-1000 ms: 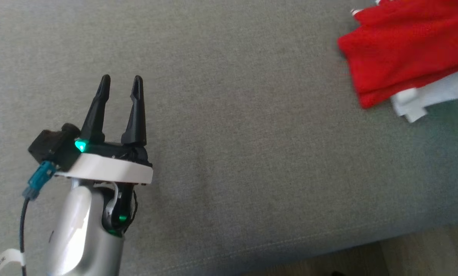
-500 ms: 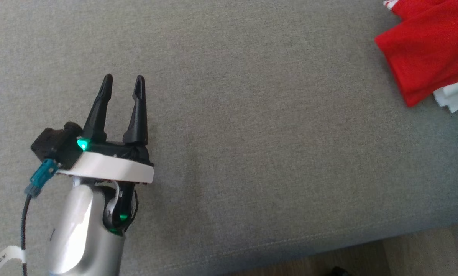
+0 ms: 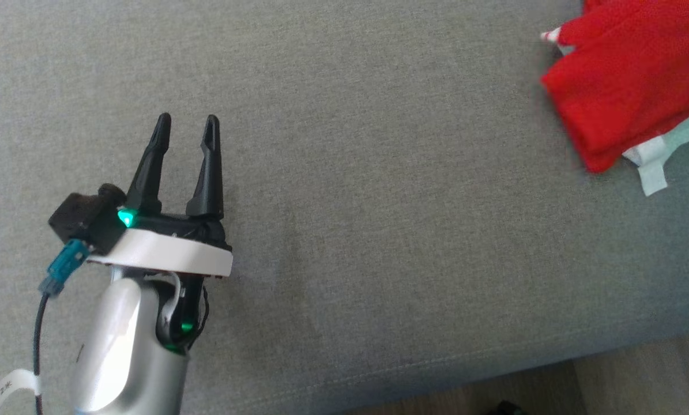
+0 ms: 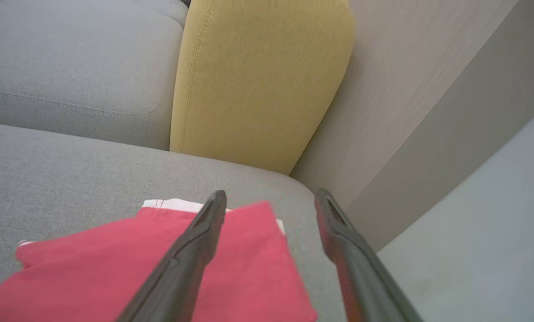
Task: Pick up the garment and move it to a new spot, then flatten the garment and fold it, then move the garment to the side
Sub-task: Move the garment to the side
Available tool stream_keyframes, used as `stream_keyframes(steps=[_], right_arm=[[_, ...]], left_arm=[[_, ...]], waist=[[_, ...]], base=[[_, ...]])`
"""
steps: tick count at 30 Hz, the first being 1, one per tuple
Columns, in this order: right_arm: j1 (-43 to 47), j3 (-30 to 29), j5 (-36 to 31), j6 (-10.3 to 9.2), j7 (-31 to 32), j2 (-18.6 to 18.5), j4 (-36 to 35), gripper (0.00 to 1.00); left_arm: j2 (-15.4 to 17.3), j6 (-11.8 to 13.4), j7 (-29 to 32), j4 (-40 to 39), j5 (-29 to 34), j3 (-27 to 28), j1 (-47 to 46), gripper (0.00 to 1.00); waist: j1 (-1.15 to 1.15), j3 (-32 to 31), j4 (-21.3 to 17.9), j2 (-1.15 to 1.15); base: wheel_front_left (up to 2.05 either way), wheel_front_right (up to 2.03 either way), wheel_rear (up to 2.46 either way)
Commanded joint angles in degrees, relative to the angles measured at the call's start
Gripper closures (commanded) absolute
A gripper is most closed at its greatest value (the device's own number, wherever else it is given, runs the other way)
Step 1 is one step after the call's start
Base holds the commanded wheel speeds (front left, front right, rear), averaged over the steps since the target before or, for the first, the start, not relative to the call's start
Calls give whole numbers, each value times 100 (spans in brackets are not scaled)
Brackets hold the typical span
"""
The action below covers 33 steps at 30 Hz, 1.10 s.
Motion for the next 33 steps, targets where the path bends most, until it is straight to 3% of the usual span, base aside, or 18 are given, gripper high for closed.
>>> stream_keyframes(steps=[1,9,23,33], right_arm=[[69,54,41,-5,13,-63,-254,0],[144,369,289,-5,10,337,-799,0],[1443,926,1237,-5,-920,1889,-1619,0],[2561,1030,1258,-5,-1482,2251,-1567,0]], left_arm=[[67,-34,-28,-172,55,133,-142,0],[67,-35,-28,-137,-35,142,-124,0],[67,104,-28,-414,-205,353,328,0],[67,296,-28,-479,-346,273,935,0]], waist=[[0,-15,0,0],[0,-303,78,0],[0,-1267,533,0],[0,-1823,833,0]], base=[[0,0,0],[0,0,0],[0,0,0],[0,0,0]])
